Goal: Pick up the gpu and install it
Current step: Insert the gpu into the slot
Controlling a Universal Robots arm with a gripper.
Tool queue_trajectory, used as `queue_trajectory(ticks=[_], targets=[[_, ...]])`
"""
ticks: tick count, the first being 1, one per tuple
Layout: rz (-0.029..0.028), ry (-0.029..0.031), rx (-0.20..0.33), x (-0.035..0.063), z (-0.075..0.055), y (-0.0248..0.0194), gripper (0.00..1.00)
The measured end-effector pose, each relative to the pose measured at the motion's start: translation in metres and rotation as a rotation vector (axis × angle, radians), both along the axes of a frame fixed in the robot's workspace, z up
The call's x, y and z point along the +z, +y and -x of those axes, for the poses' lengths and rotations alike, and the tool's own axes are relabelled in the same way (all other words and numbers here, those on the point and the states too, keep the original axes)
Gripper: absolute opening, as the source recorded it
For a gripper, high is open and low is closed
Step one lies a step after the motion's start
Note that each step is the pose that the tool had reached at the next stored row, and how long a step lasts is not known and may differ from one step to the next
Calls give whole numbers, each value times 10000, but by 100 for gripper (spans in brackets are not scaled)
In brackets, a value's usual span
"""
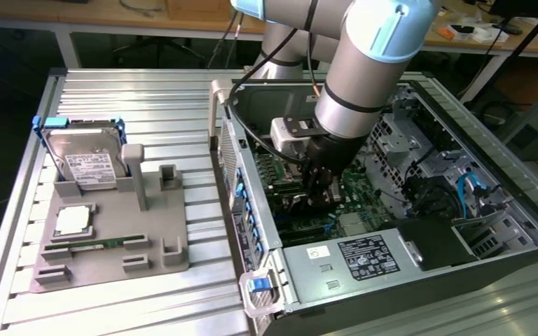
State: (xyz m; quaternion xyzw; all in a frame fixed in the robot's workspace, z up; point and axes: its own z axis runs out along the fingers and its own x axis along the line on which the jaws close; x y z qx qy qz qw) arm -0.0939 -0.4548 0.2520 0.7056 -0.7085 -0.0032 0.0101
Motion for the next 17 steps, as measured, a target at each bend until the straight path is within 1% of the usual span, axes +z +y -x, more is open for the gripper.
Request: queue_trajectory(ticks=[4, 5, 6, 7, 8, 9, 15, 17], targets=[[1, 0, 0, 0, 0, 0, 27], [-16, -8, 0, -5, -1, 2, 27], [-10, -5, -1, -5, 0, 1, 28], [3, 2, -1, 1, 0, 0, 40], [5, 3, -1, 13, 0, 0, 40], [-1, 0, 0, 30, 0, 0, 46], [-1, -1, -1, 268, 0, 0, 46], [12, 0, 1, 349, 0, 0, 46]])
